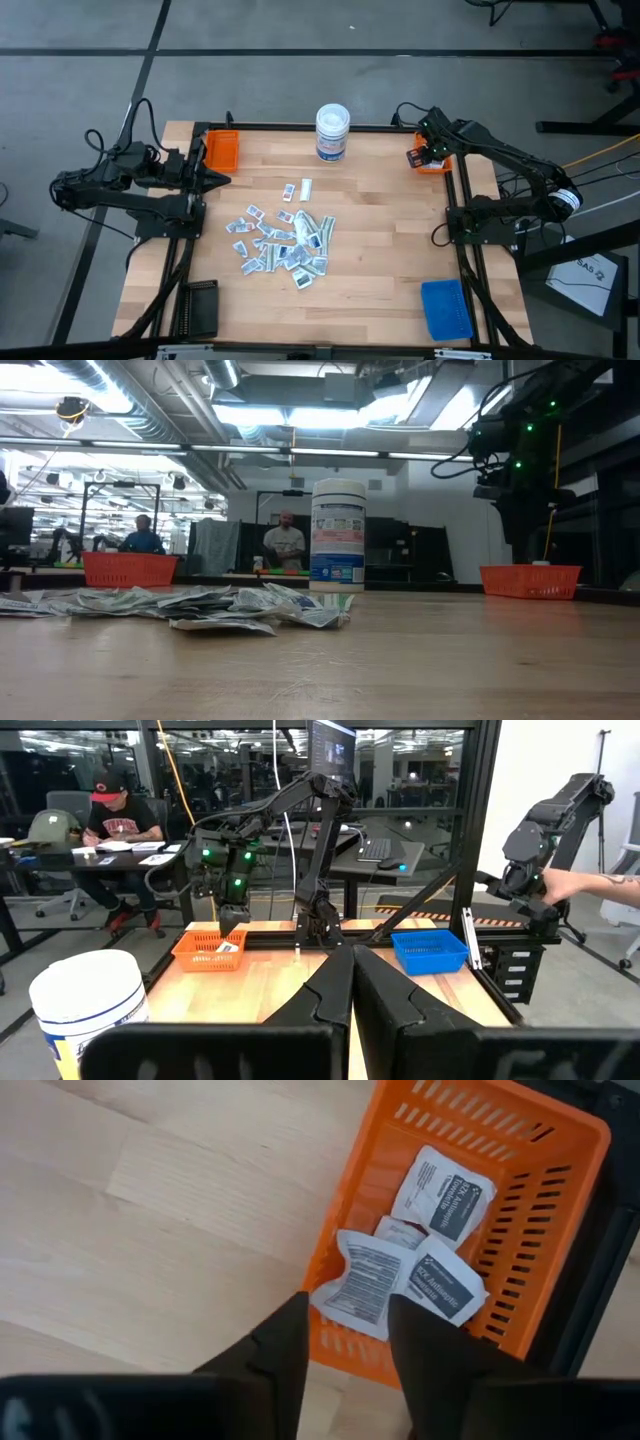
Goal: Pick & Place First Aid Supplies
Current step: Put the blue alcohol pad into the blue bin
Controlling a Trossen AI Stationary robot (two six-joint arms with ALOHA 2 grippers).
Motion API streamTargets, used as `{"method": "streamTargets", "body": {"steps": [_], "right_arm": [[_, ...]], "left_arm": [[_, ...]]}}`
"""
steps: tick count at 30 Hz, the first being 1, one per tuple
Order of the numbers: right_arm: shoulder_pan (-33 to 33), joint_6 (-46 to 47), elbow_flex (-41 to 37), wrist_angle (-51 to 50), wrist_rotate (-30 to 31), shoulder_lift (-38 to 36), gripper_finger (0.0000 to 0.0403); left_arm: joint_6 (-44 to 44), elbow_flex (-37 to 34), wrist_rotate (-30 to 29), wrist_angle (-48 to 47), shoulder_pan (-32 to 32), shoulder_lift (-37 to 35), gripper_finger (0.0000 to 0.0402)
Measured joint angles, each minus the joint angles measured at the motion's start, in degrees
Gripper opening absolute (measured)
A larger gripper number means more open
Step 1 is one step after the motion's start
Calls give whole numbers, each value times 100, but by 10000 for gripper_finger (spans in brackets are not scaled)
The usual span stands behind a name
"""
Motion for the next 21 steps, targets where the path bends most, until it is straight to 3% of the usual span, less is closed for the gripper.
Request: {"method": "streamTargets", "body": {"steps": [9,21], "right_arm": [[483,-90,195,9,34,0,135],[2199,174,616,677,19,0,122]], "left_arm": [[0,0,1,0,0,0,4],[1,0,-1,0,-1,0,4]]}}
